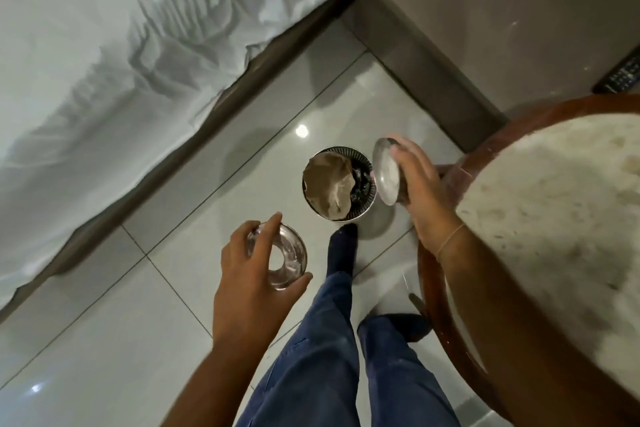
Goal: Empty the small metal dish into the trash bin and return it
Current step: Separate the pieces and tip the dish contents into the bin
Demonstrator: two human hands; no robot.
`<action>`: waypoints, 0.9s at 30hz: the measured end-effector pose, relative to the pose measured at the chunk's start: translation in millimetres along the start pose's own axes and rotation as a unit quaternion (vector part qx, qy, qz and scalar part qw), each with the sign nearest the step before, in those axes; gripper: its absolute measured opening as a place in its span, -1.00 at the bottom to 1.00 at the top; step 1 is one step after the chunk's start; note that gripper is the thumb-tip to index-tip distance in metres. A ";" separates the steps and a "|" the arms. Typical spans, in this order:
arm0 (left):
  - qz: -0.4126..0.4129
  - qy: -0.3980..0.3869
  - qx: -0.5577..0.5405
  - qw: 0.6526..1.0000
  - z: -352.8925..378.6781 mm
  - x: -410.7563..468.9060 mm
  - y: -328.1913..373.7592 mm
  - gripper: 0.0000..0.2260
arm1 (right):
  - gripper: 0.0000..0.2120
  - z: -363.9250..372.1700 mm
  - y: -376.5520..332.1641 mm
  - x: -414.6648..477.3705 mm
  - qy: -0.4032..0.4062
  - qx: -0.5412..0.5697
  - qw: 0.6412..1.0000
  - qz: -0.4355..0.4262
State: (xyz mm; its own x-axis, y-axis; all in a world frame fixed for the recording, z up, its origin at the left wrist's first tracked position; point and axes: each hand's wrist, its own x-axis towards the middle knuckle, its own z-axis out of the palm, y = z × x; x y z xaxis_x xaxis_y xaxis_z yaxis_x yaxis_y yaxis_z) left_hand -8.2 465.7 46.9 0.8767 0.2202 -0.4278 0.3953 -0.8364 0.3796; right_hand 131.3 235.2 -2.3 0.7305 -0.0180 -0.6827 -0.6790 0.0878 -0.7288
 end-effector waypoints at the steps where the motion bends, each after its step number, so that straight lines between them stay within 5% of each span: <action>1: -0.004 0.000 -0.005 1.000 1.7 -0.3 -4.5 -0.06 | -0.54 8.8 4.7 1.8 -0.013 -0.037 0.999 -0.025; 6: -0.038 0.011 -0.032 0.999 7.8 0.9 -27.9 -0.05 | -0.33 57.5 52.5 34.9 -0.012 -0.207 0.969 -0.131; 10: -0.059 0.026 -0.044 0.997 9.1 -1.1 -40.6 -0.06 | -0.18 77.1 97.3 59.6 -0.012 -0.372 0.921 -0.117; 16: -0.085 0.024 -0.079 0.993 15.4 -1.8 -41.9 -0.07 | -0.12 76.9 88.9 71.0 0.042 -0.377 0.915 -0.140; 21: -0.083 0.027 -0.085 0.993 23.5 1.4 -38.8 -0.07 | -0.23 84.0 81.5 61.3 0.063 -0.431 0.850 -0.296; 25: -0.090 0.036 -0.088 0.991 30.1 2.1 -39.3 -0.07 | -0.18 89.9 109.8 63.4 -0.027 -0.504 0.851 -0.145; 27: -0.086 0.034 -0.082 0.992 33.7 1.9 -41.1 -0.07 | -0.23 93.8 110.1 66.3 0.004 -0.493 0.860 -0.131</action>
State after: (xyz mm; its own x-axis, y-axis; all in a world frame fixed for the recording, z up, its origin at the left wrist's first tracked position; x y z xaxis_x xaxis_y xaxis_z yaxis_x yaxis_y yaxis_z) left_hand -32.1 483.6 2.9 0.8063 0.3912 -0.4437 0.5756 -0.6916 0.4362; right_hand 111.9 337.2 -123.0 0.8705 0.0839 -0.4850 -0.2260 -0.8072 -0.5453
